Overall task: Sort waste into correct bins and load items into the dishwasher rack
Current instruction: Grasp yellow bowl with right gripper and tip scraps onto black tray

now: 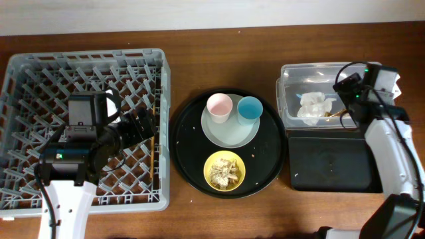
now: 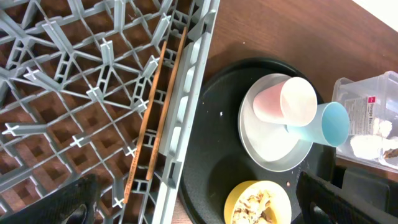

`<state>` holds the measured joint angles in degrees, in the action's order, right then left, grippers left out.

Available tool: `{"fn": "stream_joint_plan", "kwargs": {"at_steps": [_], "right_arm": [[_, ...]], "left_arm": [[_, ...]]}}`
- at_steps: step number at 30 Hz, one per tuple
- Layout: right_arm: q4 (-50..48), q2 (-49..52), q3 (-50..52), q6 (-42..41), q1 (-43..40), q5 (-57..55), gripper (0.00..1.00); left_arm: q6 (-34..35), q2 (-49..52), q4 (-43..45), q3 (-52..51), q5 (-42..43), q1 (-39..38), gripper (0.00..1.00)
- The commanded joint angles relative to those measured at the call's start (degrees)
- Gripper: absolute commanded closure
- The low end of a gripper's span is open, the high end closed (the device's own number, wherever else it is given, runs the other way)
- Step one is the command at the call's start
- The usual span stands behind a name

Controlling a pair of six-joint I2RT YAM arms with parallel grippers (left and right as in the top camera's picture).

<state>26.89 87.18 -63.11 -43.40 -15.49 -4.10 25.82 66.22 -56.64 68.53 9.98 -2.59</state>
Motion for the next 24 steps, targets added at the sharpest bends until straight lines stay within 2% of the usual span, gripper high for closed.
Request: {"fn": "stream_joint_plan", "kwargs": {"at_steps": [1, 2, 4, 5, 6, 8, 9, 12, 16, 20, 22, 24], "right_arm": [[13.8, -3.4, -10.7, 16.3, -1.7, 13.9, 0.06], [23.3, -4.2, -16.6, 21.3, 0.3, 16.6, 0.11], [38.4, -4.6, -23.6, 25.7, 6.7, 16.5, 0.2], [44.3, -4.9, -24.3, 26.9, 14.3, 16.5, 0.25], [45.9, -4.7, -22.8, 26.9, 23.7, 16.3, 0.38], [43.1, -4.2, -16.8, 26.2, 39.7, 16.3, 0.39], [38.2, -3.5, -12.2, 22.4, 48.6, 16.3, 0.39], [23.7, -1.4, -2.1, 15.8, 64.3, 10.6, 0.4], [18.4, 3.5, 0.1, 15.8, 71.9, 5.7, 0.41], [15.5, 11.4, 0.1, 15.9, 72.5, 4.9, 0.41], [15.3, 11.8, 0.1, 15.9, 72.4, 4.7, 0.66], [15.3, 11.8, 0.1, 15.9, 70.4, 3.6, 0.68]], "left_arm": [[0.5, -0.2, -0.1, 0.9, -0.6, 0.2, 0.01], [0.5, -0.2, -0.1, 0.9, -0.6, 0.2, 0.01], [0.5, -0.2, -0.1, 0.9, -0.6, 0.2, 0.01], [0.5, -0.2, -0.1, 0.9, -0.6, 0.2, 0.01], [0.5, -0.2, -0.1, 0.9, -0.6, 0.2, 0.01], [0.5, -0.2, -0.1, 0.9, -0.6, 0.2, 0.01], [0.5, -0.2, -0.1, 0.9, -0.6, 0.2, 0.01], [0.5, -0.2, -0.1, 0.9, -0.6, 0.2, 0.01], [0.5, -0.2, -0.1, 0.9, -0.6, 0.2, 0.01], [0.5, -0.2, -0.1, 0.9, -0.6, 0.2, 0.01], [0.5, -0.2, -0.1, 0.9, -0.6, 0.2, 0.01], [0.5, -0.2, -0.1, 0.9, -0.6, 0.2, 0.01]]}}
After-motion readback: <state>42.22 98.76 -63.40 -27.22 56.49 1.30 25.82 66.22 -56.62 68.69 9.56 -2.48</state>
